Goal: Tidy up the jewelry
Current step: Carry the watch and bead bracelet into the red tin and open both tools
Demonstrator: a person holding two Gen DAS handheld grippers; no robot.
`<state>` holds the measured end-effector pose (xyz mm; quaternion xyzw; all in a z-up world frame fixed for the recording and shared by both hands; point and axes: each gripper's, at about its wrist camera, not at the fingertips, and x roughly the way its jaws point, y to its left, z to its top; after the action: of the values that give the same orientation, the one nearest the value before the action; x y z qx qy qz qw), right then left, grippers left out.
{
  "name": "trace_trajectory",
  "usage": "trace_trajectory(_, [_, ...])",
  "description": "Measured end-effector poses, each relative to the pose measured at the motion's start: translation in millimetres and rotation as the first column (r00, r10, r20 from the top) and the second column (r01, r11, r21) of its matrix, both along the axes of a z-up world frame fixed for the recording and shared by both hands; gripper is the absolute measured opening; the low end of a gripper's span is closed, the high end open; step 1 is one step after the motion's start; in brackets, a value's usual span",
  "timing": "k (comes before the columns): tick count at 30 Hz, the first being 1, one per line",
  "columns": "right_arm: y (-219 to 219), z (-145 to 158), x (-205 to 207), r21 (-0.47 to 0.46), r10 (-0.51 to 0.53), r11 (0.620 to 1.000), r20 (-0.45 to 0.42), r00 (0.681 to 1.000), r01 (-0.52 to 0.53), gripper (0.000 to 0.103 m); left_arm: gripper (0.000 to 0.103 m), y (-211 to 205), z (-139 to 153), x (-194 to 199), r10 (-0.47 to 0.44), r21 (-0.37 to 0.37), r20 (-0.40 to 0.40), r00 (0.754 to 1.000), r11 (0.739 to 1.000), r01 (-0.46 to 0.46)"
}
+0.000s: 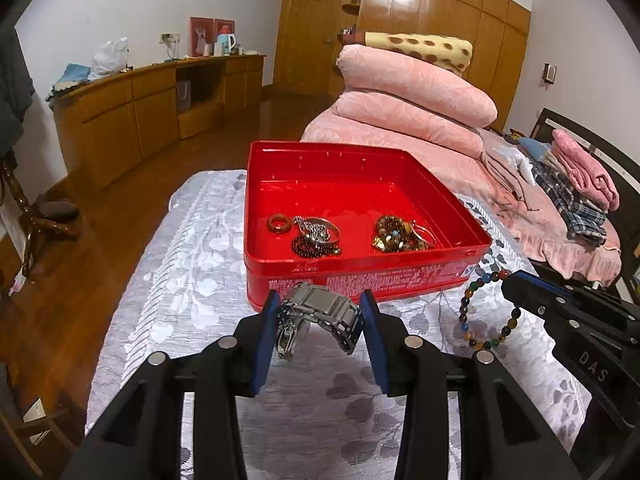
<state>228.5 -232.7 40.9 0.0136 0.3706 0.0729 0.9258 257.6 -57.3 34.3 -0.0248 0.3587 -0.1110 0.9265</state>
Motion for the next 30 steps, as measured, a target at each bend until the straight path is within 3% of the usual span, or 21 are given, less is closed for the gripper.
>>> trace_trajectory(12, [6.7, 32.4, 15.6, -0.015, 0.023, 1.0, 0.058, 0.998, -0.022, 0.007, 0.04, -4.3, 24.7, 16.7, 0.006, -0.008, 0.047, 0.999, 1.0, -0.006])
trace_trajectory(20, [6.0, 52.1, 50.5, -0.016, 0.02, 1.0, 0.074, 0.997, -0.019, 0.007, 0.04, -8.7, 40.5, 53.1, 0.029, -0.002, 0.068, 0.997, 1.0, -0.029])
trace_trajectory(30, [1.8, 28.4, 110.8, -0.013, 0.008, 1.0, 0.0, 1.0, -0.008, 0.007, 0.04, -22.5, 20.9, 109.3, 0.042, 0.017, 0.027, 0.999, 0.999, -0.043])
